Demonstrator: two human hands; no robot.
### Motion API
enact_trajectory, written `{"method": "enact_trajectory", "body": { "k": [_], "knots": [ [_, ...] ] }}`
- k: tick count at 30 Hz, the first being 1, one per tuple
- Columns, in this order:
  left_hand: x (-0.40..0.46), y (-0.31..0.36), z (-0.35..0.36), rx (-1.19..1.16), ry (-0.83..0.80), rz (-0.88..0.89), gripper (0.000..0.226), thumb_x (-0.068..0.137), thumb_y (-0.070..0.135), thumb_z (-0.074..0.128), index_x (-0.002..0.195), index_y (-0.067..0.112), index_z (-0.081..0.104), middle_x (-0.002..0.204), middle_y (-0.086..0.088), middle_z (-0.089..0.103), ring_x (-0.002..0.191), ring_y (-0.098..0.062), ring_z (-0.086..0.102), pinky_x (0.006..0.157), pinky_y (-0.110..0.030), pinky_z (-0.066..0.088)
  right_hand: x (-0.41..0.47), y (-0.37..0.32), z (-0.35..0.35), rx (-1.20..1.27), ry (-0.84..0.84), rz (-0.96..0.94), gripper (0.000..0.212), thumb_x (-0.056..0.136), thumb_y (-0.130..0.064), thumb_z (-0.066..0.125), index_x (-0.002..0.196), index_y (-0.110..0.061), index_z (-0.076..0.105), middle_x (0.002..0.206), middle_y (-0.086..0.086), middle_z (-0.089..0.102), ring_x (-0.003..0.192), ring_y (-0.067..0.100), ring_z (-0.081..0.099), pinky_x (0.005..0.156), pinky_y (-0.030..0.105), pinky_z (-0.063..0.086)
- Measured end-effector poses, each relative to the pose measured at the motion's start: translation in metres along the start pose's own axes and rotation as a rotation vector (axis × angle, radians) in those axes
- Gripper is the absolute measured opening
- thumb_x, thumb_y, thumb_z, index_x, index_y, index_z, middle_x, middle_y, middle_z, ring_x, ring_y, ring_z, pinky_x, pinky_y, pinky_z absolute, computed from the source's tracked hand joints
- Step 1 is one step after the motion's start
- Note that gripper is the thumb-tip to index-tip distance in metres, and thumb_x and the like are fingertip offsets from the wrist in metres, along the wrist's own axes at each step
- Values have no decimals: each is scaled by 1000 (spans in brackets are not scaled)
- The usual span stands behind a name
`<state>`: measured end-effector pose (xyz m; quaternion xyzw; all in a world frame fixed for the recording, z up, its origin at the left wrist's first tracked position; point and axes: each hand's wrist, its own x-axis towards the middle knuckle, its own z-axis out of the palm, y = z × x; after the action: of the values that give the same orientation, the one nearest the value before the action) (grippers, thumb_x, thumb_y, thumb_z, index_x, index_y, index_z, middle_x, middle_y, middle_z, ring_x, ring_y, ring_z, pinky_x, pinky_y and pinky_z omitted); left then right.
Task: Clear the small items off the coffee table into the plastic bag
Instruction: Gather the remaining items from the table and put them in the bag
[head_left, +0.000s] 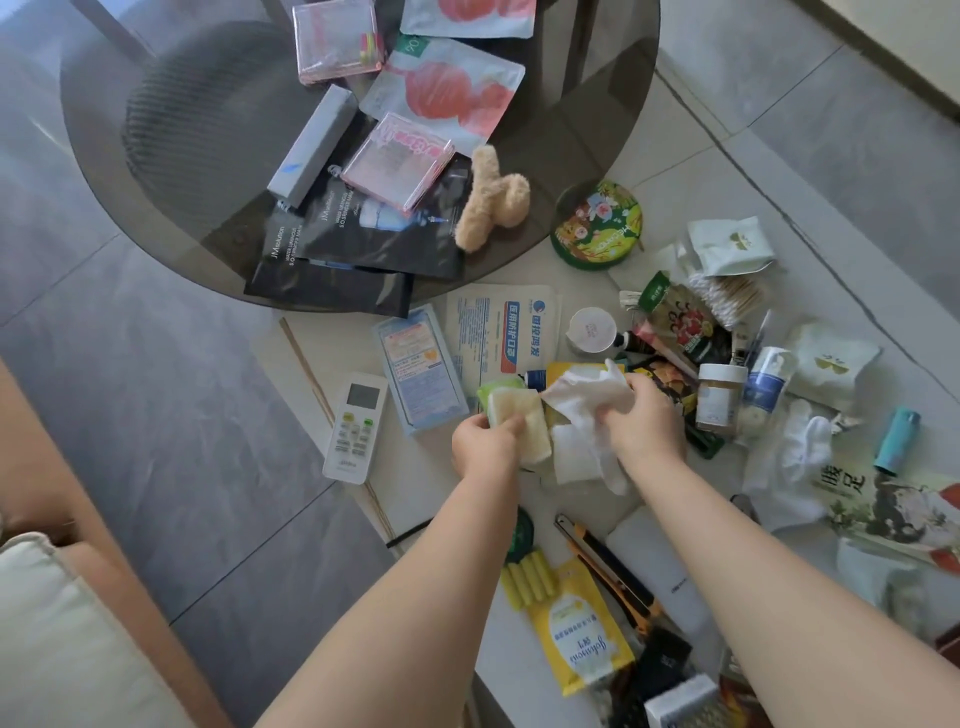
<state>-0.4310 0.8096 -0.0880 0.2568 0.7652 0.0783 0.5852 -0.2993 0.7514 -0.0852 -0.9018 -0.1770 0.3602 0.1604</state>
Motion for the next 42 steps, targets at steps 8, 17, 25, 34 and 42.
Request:
{"method": "enact_trajectory", "body": {
  "k": [8,17,25,34,42],
  "knots": [
    [-44,20,-34,-93,-89,50,25,87,7,64,112,3,62,95,-7,62,86,-23,58,83,-36,50,-27,-24,-25,174,-56,-144,6,91,-18,54,96,-16,55,94,8,63,81,24,54,62,31,40],
    [-100,34,-135,-340,-58,-1,10,89,8,60,99,12,59,94,-8,60,83,-23,57,82,-40,51,-101,-84,-41,470,-419,-106,21,84,-2,63,101,-12,55,103,18,63,91,30,61,73,39,50],
    [-133,19,-264,-654,60,-47,13,87,4,52,94,12,59,81,-8,58,68,-20,56,58,-28,49,-198,-152,1,542,-665,-199,27,88,-2,59,112,-12,55,97,10,64,83,23,61,67,33,50],
    [-150,-56,-423,-919,191,-25,11,90,5,52,85,12,58,78,-11,58,67,-21,55,54,-28,49,-337,-212,97,390,-894,-294,32,66,-5,64,95,-14,55,88,8,60,70,18,60,56,27,50],
    [-159,-139,-564,-1057,387,14,24,86,-3,56,107,8,62,76,-11,61,64,-22,57,57,-27,49,-470,-238,197,234,-1010,-343,45,55,-10,61,100,-9,55,88,11,61,72,24,60,61,33,49]
  ]
}}
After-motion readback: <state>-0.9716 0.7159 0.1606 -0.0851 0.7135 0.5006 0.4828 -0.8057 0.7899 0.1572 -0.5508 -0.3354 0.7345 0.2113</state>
